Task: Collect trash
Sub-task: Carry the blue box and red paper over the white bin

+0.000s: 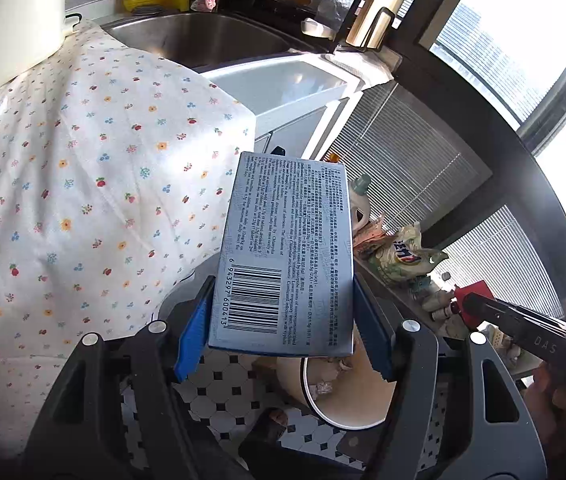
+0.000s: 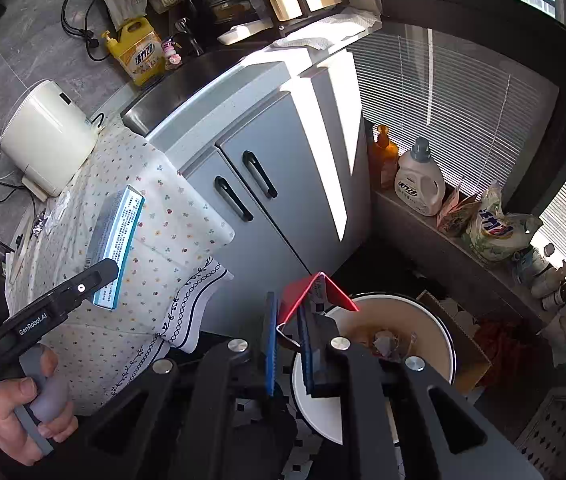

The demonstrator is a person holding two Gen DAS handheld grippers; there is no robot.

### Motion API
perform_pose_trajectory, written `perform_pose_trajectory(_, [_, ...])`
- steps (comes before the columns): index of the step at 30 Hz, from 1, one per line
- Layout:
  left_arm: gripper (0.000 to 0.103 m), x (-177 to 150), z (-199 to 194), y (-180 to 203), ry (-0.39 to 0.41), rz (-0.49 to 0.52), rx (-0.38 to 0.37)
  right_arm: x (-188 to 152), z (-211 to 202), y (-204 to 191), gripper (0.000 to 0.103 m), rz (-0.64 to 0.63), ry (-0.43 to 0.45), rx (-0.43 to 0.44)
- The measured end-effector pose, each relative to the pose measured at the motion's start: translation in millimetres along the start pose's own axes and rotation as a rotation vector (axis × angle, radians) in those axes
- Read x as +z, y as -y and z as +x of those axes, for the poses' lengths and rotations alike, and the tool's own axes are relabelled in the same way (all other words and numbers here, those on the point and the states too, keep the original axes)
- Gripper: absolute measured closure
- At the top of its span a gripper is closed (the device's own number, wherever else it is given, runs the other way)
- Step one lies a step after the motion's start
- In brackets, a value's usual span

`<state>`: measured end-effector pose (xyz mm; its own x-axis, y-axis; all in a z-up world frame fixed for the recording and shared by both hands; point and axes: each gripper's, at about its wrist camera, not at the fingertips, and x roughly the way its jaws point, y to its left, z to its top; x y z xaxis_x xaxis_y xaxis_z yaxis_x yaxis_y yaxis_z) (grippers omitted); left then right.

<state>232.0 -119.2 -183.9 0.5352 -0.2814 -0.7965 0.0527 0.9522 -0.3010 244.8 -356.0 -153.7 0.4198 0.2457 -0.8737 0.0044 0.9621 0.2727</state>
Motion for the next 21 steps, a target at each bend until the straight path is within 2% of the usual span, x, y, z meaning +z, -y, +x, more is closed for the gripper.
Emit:
perform_pose_trajectory(1, [0.037, -3.5, 3.6, 6.6, -0.012, 0.013, -0.009, -4.1, -0.5, 7.2, 0.087, 0.010, -0.011, -0.004])
perform_pose_trajectory(3, [0.037, -9.8, 11.8, 20.0, -0.036, 0.036, -0.023, -12.6, -4.0, 20.6, 0.056, 0.033, -0.017, -0.005])
perform_pose_trajectory(4, [0.037, -12.5, 15.8, 26.2, -0.047, 0.046, -0.028, -16.5, -5.9, 26.5, 0.054, 0.034, -0.015, -0.005])
perform_pose_trajectory(8, [0.037, -21.9, 28.6, 47.2, -0.082, 0.072, -0.048, -28.2, -11.5, 48.0, 0.053, 0.062, -0.028, -0.019])
perform_pose_trajectory(21, [0.037, -58.4, 66.5, 108.7, -0.215, 0.156, -0.140, -52.7, -51.2, 116.2, 0.051, 0.177, 0.025, -0.094])
